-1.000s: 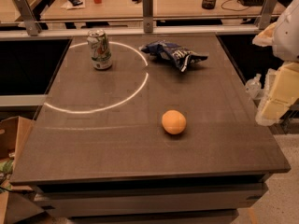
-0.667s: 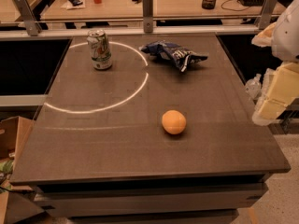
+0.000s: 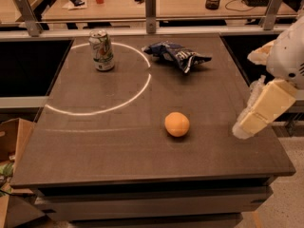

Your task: Pick orange

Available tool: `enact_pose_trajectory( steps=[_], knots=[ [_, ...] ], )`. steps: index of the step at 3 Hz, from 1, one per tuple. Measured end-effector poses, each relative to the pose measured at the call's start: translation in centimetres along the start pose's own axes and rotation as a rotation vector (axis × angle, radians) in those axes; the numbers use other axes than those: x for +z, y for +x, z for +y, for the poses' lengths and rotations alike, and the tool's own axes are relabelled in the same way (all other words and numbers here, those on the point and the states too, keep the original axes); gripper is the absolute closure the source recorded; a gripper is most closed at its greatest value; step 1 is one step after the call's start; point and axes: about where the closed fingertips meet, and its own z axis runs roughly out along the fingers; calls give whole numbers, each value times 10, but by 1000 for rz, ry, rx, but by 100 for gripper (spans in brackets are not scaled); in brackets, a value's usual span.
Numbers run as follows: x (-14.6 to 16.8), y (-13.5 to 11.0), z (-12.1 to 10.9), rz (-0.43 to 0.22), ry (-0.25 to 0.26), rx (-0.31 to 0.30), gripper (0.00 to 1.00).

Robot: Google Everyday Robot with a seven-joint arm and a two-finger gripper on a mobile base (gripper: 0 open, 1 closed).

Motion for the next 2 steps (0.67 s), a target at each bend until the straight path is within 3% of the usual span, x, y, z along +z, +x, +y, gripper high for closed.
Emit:
enact_pose_trajectory(
  steps=[1, 2],
  knots=[
    [24, -10, 27, -151, -29, 25, 0],
    [53, -27, 68, -311, -36, -23, 0]
  ],
)
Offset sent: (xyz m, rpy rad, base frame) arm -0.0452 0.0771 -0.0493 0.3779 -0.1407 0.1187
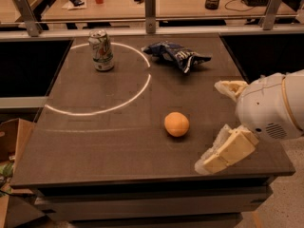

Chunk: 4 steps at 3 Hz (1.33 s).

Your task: Pick orange

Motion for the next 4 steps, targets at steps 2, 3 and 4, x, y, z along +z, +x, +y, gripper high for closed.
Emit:
enact_pose_trajectory(
  steps=[2, 3, 4],
  knots=[
    [10, 2, -2, -8, -2, 21, 0],
    [26, 9, -6, 9, -13, 54, 0],
    [46, 17, -9, 36, -18, 71, 0]
  ],
)
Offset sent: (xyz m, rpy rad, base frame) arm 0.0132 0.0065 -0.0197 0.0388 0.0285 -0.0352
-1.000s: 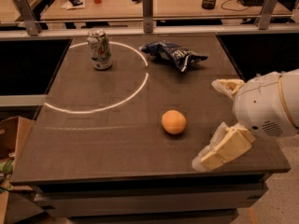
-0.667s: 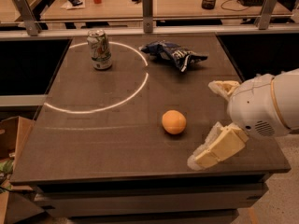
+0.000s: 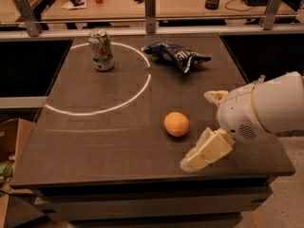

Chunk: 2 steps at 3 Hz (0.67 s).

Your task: Pick orange

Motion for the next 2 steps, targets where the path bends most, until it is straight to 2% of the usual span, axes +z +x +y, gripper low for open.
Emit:
enact_pose_trajectory(
  steps=[2],
  knots=[
    [33, 12, -17, 24, 31, 9, 0]
  ],
)
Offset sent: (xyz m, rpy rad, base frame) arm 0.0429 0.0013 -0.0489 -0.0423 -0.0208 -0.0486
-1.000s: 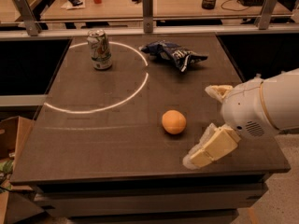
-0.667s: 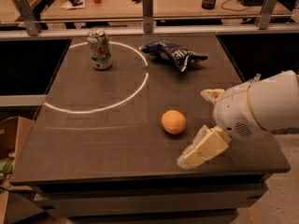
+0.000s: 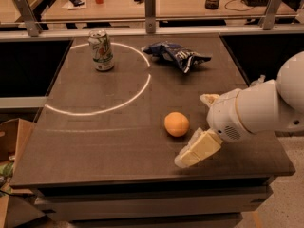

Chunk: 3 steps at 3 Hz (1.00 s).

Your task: Pick orange

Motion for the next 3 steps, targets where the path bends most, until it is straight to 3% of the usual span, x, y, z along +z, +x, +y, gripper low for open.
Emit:
enact_pose_trajectory(
  steps=[2, 3],
  knots=[
    [19, -5, -23, 0, 26, -12, 0],
    [22, -15, -28, -7, 8, -13, 0]
  ],
)
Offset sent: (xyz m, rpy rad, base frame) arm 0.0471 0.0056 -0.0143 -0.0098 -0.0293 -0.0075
